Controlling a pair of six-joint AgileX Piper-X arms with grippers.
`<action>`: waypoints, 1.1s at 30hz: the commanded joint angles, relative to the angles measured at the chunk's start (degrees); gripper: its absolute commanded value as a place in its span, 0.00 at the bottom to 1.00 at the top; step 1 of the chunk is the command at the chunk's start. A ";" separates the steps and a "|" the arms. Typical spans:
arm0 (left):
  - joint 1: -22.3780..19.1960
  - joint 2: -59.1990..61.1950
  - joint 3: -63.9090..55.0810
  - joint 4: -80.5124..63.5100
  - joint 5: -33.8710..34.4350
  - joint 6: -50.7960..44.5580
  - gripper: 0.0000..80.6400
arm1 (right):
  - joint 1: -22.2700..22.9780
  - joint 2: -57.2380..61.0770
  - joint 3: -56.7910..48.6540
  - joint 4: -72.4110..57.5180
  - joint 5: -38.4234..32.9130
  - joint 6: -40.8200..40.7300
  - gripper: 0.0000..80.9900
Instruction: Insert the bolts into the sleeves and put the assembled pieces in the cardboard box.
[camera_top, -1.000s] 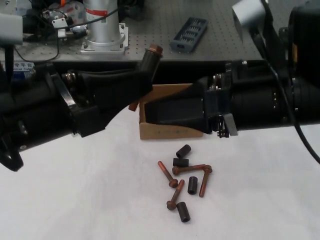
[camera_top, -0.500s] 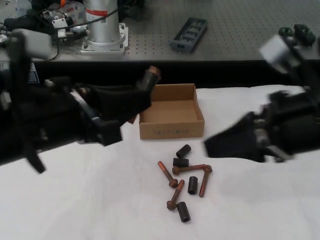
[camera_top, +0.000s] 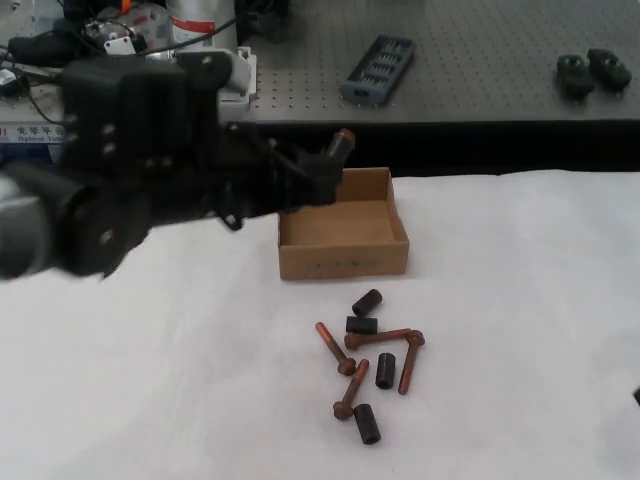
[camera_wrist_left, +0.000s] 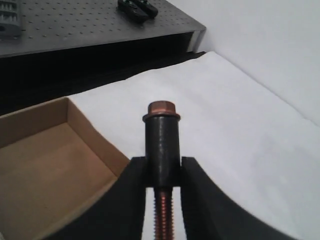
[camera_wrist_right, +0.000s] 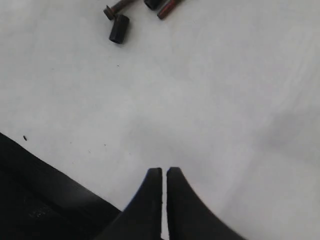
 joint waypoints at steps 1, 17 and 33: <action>0.55 8.85 -9.65 2.42 -3.06 0.64 0.01 | -0.39 -0.47 -0.08 1.02 0.38 -1.03 0.03; 2.06 37.44 -43.27 22.67 -7.52 5.35 0.01 | -0.39 -0.47 -0.08 -1.14 0.79 -1.03 0.03; 1.69 37.47 -43.67 25.69 -9.98 5.21 0.51 | -0.39 -0.47 -0.08 -2.77 1.10 -1.03 0.03</action>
